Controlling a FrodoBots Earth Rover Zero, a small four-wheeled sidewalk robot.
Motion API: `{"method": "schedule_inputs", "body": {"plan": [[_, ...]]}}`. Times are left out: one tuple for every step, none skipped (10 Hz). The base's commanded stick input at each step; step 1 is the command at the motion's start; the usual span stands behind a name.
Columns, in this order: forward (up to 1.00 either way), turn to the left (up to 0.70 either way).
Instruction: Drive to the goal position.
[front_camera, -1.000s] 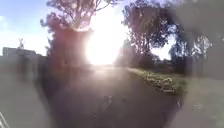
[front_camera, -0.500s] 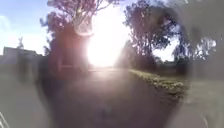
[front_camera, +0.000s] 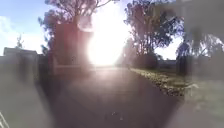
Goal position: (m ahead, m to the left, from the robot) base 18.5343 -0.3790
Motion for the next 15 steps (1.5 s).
{"method": "schedule_inputs", "body": {"plan": [[1.00, 0.00], [1.00, 0.00], [1.00, 0.00], [1.00, 0.00], [1.00, 0.00], [1.00, 0.00], [1.00, 0.00], [1.00, 0.00], [1.00, 0.00], [1.00, 0.00], [1.00, 0.00], [1.00, 0.00], [1.00, 0.00], [1.00, 0.00], [1.00, 0.00]]}}
